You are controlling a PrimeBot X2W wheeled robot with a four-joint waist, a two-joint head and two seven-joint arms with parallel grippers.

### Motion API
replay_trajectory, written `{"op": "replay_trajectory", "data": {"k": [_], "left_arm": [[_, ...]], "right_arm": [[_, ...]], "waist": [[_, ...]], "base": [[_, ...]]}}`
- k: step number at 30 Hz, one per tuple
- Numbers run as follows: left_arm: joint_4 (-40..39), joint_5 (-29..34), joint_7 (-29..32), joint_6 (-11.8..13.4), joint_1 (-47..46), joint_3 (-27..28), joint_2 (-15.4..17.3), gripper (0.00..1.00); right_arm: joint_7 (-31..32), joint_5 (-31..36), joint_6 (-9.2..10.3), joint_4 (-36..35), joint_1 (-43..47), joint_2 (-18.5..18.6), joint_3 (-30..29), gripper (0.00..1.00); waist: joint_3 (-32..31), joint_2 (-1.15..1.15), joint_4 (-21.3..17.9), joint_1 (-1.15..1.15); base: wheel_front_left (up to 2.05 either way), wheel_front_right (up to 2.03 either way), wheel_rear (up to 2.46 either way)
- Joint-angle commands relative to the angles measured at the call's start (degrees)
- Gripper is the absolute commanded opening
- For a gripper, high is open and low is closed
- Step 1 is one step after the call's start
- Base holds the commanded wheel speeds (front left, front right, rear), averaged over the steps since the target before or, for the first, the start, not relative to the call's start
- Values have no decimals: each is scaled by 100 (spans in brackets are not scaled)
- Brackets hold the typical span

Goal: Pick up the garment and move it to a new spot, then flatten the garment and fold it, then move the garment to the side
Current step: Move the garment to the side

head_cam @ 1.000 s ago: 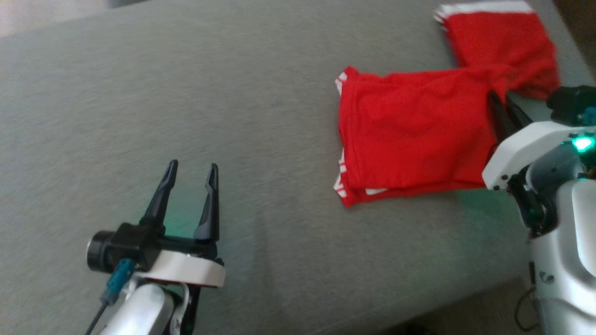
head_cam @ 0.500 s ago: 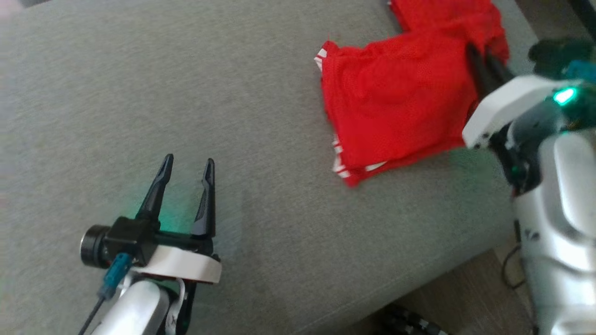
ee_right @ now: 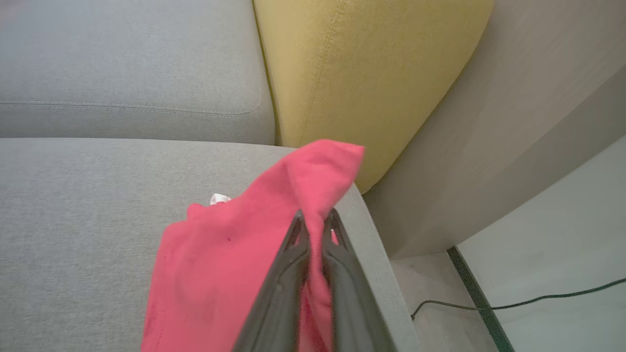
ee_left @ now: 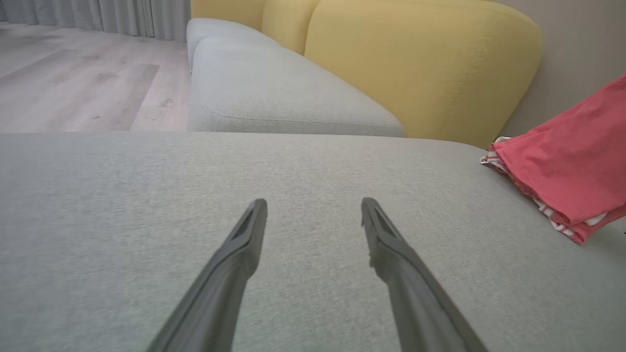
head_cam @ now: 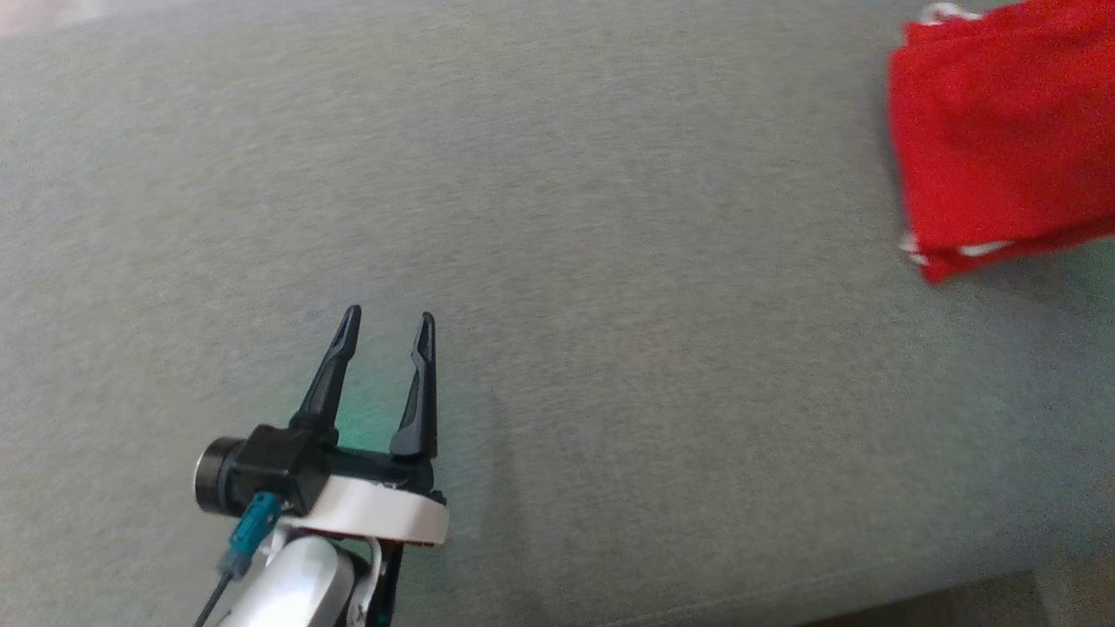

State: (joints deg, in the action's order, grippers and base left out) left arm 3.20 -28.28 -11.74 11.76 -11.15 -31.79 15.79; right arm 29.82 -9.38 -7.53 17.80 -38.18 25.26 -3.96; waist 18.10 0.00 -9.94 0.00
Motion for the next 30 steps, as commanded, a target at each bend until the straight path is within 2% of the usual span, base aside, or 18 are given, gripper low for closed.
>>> {"op": "replay_trajectory", "data": {"k": [1,7,8,9,10,11,18,21,30], "left_arm": [[-125,-13,-68,-13,-9,138,26,100],[-124,27,-80,-24,-71,87,22,100],[-129,36,-74,-19,-83,85,31,100],[-139,44,-67,-18,-97,79,39,100],[-148,49,-64,-16,-109,77,45,100],[-159,55,-60,-16,-122,71,50,100],[-167,57,-54,14,-144,62,59,100],[-156,42,-40,33,-158,82,87,100],[-101,-87,-110,105,-133,291,145,100]], "right_arm": [[86,59,4,-237,-139,272,-143,0],[160,370,4,152,-226,634,-780,0],[134,456,4,238,-245,613,-894,4],[80,563,4,310,-262,589,-1018,28],[-32,682,4,356,-278,547,-1122,77],[-137,796,4,412,-287,504,-1230,100],[-623,1084,4,621,-331,53,-1418,100],[-819,1073,4,574,-383,-174,-1160,100],[-1445,846,4,97,-349,-514,-401,100]], "waist": [[-5,0,385,0],[199,0,771,0],[230,0,799,0],[270,0,829,0],[297,0,846,0],[330,0,865,0],[395,0,840,0],[351,0,748,0],[-149,0,658,0]], "base": [[0,0,0],[0,0,0],[0,0,0],[0,0,0],[0,0,0],[0,0,0],[0,0,0],[0,0,0],[0,0,0]]}}
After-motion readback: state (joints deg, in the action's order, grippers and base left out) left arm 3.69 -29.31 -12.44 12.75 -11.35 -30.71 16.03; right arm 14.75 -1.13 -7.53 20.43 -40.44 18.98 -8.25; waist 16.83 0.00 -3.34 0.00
